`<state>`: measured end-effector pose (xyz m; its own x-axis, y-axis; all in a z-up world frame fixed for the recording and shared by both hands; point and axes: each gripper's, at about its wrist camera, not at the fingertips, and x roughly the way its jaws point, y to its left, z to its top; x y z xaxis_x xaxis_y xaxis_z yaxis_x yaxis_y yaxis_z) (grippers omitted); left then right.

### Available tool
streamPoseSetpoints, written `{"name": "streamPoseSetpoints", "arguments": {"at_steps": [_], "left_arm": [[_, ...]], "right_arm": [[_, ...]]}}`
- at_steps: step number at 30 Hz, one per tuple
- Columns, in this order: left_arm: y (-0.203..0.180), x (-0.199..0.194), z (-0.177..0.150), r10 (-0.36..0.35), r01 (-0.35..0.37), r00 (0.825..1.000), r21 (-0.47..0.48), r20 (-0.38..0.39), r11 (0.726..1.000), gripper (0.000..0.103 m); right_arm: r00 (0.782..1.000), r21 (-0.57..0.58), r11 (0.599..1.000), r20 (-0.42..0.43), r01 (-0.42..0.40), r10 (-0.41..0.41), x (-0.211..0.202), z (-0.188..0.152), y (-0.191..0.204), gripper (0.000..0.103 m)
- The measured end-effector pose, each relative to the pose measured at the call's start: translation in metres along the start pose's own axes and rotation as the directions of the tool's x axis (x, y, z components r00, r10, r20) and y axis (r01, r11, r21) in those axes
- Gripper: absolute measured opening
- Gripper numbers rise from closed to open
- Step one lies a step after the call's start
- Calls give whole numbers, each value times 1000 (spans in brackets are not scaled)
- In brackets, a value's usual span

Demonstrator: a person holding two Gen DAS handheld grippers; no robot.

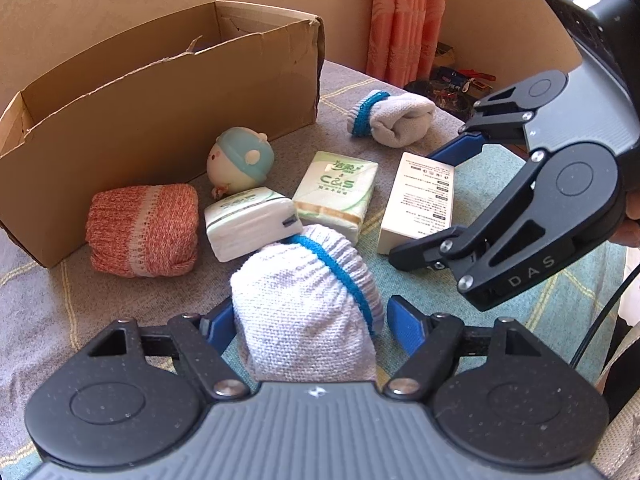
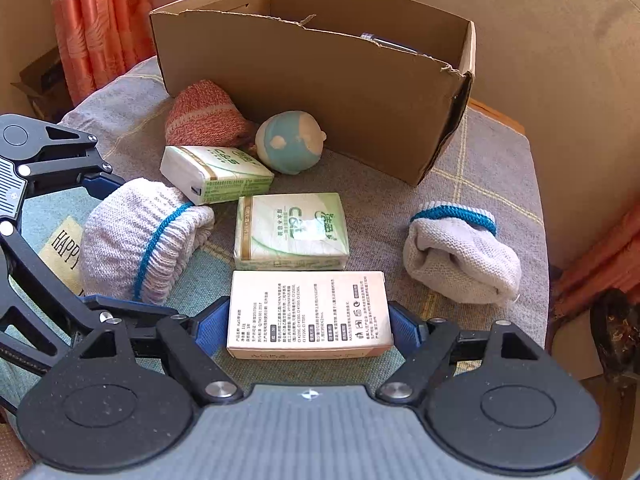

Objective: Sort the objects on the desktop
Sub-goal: 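Grasp the white printed box with the right tool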

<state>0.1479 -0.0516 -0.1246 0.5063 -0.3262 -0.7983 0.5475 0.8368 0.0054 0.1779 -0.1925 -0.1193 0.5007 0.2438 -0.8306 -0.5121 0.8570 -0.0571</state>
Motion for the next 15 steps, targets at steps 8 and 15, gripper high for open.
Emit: {"name": "streamPoseSetpoints", "arguments": {"at_steps": [8, 15], "left_arm": [[12, -11, -4, -54, 54, 999, -60, -4, 997, 66], [25, -27, -9, -87, 85, 996, -122, -6, 989, 66]], "right_arm": [[1000, 11, 1000, 7, -4, 4, -6, 0, 0, 84], [1000, -5, 1000, 26, -10, 10, -17, 4, 5, 84]]}}
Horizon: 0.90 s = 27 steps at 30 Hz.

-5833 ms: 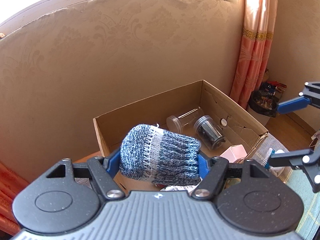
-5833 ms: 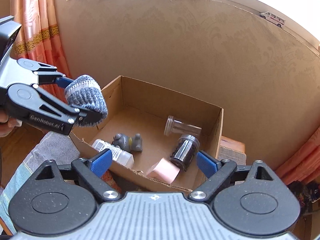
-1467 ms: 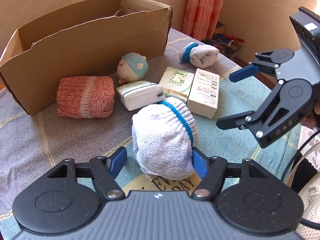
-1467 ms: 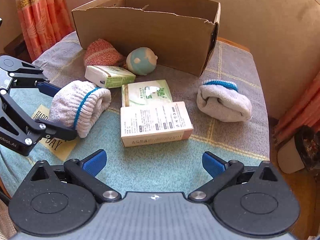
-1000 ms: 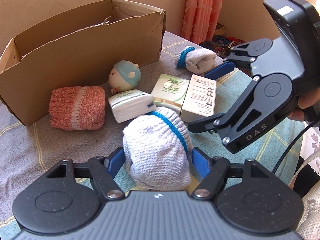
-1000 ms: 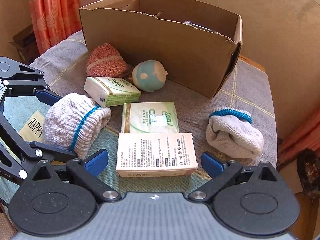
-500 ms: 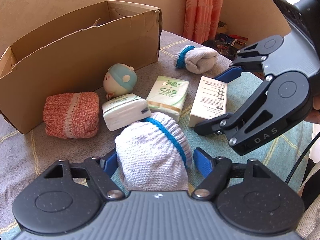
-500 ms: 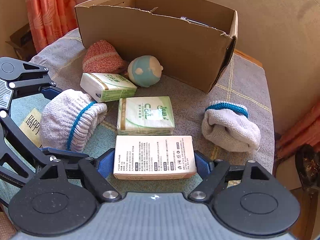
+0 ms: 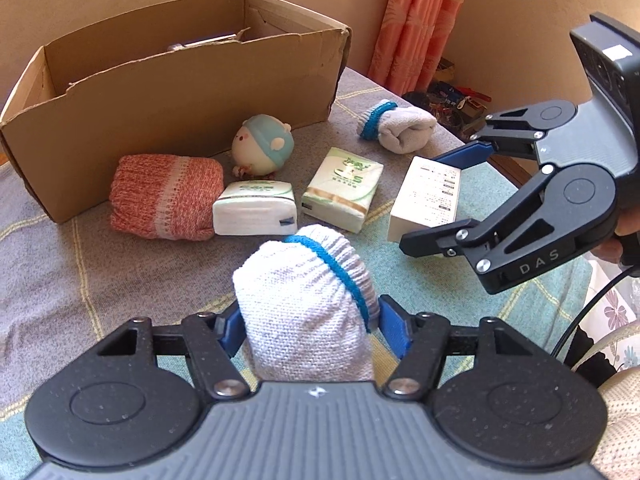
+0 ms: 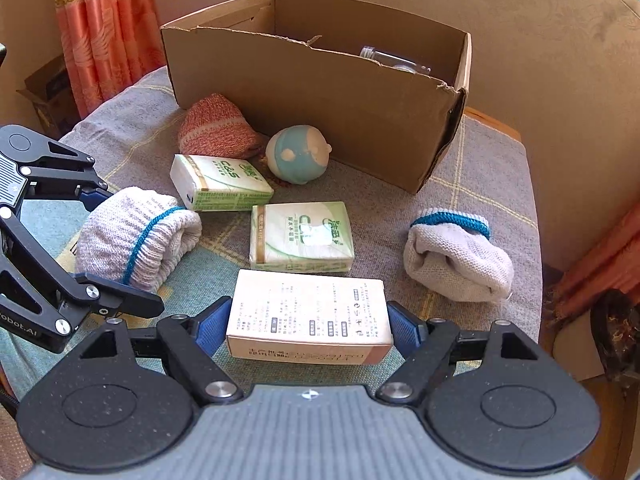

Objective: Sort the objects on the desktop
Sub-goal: 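Grasp the white printed box with the right tool, then carry the white sock and white box over the cardboard box and open both tools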

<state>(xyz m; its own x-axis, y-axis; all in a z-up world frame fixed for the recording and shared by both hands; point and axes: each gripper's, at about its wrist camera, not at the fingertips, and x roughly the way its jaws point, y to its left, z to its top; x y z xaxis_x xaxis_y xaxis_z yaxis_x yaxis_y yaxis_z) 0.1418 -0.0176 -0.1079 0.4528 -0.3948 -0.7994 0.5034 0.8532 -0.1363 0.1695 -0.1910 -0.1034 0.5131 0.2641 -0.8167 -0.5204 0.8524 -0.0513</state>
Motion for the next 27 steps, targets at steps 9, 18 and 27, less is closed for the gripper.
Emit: {"name": "streamPoseSetpoints", "arguments": {"at_steps": [9, 18, 27], "left_arm": [[1, -25, 7, 4, -4, 1000, 16, 29, 1000, 66], [3, -43, 23, 14, -18, 998, 54, 62, 998, 66], [12, -58, 50, 41, -51, 995, 102, 93, 993, 66]], "right_arm": [[999, -27, 1000, 31, 7, -7, -18, 6, 8, 84], [997, -58, 998, 76, 22, -18, -37, 19, 11, 84], [991, -103, 994, 129, 36, -23, -49, 43, 11, 84]]}}
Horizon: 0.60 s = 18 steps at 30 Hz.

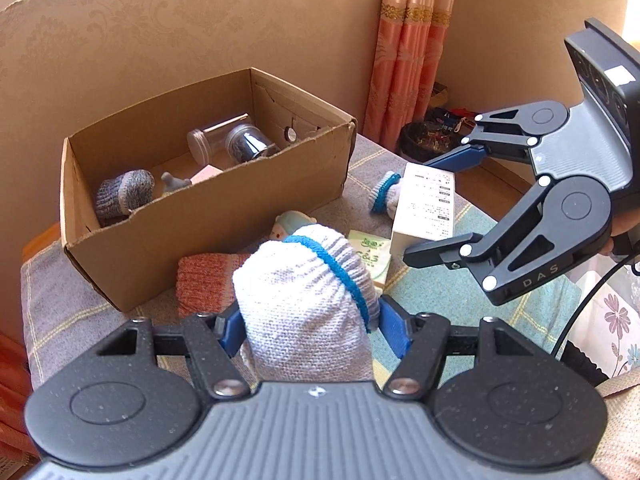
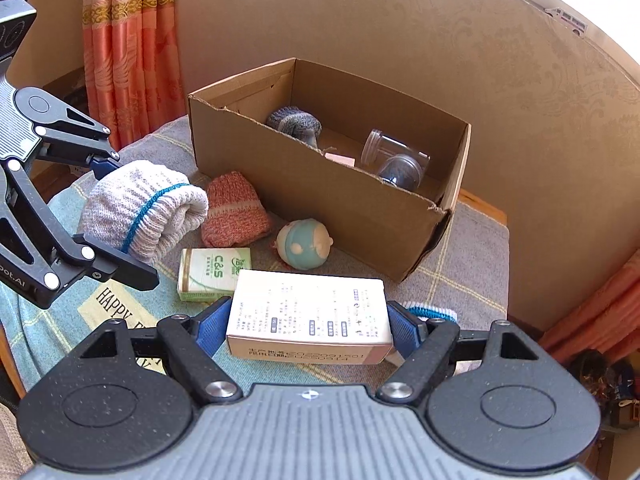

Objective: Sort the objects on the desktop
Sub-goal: 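Carry the white sock and white box over the cardboard box and open both tools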

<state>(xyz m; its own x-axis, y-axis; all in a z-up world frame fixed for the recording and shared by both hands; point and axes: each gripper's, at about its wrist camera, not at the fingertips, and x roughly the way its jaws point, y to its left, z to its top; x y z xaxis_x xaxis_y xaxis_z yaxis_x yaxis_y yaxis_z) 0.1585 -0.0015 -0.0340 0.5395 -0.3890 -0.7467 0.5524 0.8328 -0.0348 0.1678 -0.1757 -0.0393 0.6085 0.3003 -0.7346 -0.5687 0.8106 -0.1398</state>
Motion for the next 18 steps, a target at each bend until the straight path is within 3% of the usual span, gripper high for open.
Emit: {"name": "streamPoseSetpoints", "arguments": {"at_steps": [18], "left_arm": [[64, -12, 74, 77, -75, 995, -24, 59, 997, 66]], "right_arm": [[995, -71, 997, 90, 39, -33, 5, 71, -28, 84]]}}
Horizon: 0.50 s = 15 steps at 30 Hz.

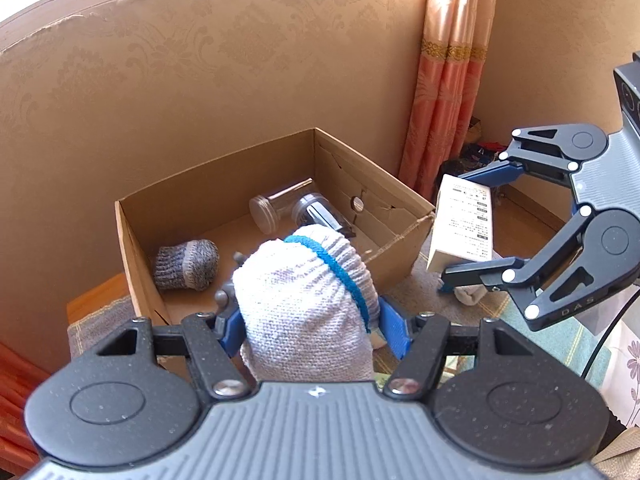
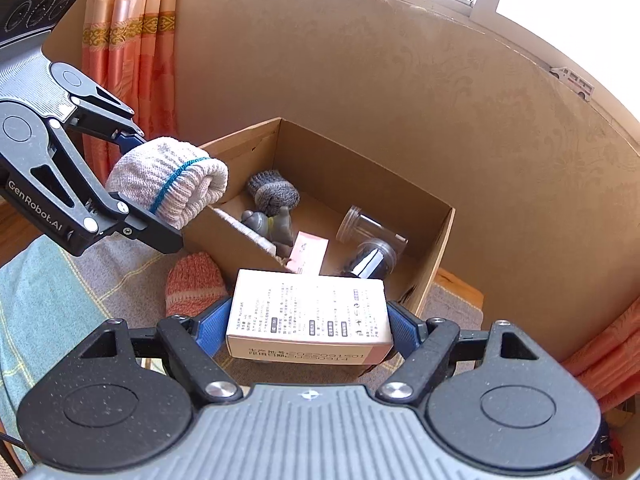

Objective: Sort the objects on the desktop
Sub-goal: 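Carry the white sock and white box over the cardboard box and open both tools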

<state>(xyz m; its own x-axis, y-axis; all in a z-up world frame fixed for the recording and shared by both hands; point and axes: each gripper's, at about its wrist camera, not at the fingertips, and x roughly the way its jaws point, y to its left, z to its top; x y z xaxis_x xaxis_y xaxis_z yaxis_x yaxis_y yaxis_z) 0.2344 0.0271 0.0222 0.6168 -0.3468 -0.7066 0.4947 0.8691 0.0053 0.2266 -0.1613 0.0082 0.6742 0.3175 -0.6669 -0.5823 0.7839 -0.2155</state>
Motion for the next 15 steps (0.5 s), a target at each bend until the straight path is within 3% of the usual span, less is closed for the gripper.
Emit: {"name": "streamPoseSetpoints", "arguments": {"at_steps": [15], "left_arm": [[40, 22, 24, 77, -77, 997, -35, 2, 996, 66]], "right_arm": [[997, 54, 997, 31, 63, -64, 31, 51, -28, 85]]}}
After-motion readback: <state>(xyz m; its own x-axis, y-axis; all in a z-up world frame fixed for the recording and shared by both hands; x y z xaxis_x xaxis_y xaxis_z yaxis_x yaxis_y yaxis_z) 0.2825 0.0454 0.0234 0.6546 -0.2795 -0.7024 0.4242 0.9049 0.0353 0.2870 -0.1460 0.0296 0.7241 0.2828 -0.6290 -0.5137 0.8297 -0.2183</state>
